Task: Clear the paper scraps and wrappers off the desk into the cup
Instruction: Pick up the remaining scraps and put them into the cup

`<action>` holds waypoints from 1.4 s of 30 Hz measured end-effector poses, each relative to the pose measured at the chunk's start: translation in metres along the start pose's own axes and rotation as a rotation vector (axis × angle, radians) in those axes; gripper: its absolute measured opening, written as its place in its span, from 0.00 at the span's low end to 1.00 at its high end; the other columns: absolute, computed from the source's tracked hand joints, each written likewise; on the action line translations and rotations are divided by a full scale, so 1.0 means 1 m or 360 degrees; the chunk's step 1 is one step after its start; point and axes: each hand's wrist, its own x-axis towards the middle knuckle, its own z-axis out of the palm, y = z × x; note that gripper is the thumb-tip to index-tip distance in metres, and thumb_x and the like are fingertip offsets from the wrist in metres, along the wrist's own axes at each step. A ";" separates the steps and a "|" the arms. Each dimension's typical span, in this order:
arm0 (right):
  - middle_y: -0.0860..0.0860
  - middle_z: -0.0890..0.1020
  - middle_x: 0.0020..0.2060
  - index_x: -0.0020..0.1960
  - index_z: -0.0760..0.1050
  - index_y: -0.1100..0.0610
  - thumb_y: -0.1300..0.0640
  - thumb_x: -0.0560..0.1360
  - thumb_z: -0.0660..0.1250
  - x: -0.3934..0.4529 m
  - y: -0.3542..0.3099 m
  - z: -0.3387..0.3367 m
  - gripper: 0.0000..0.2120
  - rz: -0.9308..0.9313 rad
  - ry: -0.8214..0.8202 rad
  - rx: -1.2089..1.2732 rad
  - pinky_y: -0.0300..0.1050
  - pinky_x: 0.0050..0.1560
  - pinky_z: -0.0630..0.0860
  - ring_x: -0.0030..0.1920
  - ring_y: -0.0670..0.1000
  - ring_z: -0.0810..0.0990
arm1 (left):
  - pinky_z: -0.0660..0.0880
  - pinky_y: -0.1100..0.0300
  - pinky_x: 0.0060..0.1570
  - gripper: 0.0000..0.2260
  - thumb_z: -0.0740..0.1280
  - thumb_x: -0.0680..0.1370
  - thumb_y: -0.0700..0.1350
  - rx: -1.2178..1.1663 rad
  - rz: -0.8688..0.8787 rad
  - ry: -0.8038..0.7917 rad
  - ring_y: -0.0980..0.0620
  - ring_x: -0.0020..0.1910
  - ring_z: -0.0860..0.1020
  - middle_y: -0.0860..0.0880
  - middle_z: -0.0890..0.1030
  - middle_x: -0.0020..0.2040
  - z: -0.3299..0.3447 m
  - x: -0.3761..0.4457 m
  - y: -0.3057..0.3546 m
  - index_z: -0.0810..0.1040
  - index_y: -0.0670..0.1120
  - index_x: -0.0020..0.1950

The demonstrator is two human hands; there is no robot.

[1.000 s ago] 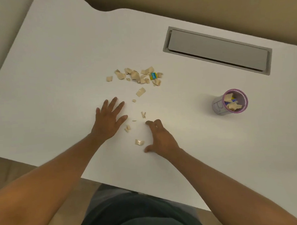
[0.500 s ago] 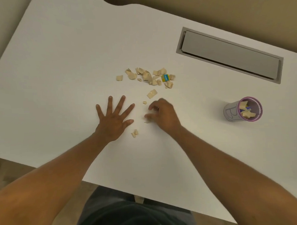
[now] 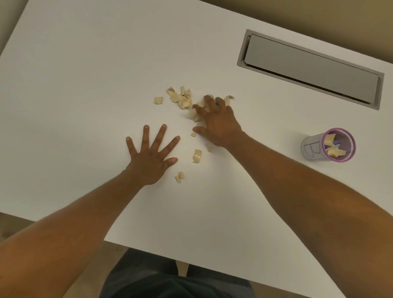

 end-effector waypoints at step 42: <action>0.53 0.87 0.51 0.52 0.87 0.54 0.59 0.75 0.72 -0.224 0.195 -0.055 0.08 0.1164 0.0769 0.0844 0.45 0.55 0.79 0.51 0.54 0.84 | 0.45 0.37 0.82 0.50 0.65 0.71 0.76 0.0185 0.0848 -0.0129 0.43 0.85 0.36 0.53 0.34 0.85 -0.010 0.035 0.222 0.41 0.62 0.84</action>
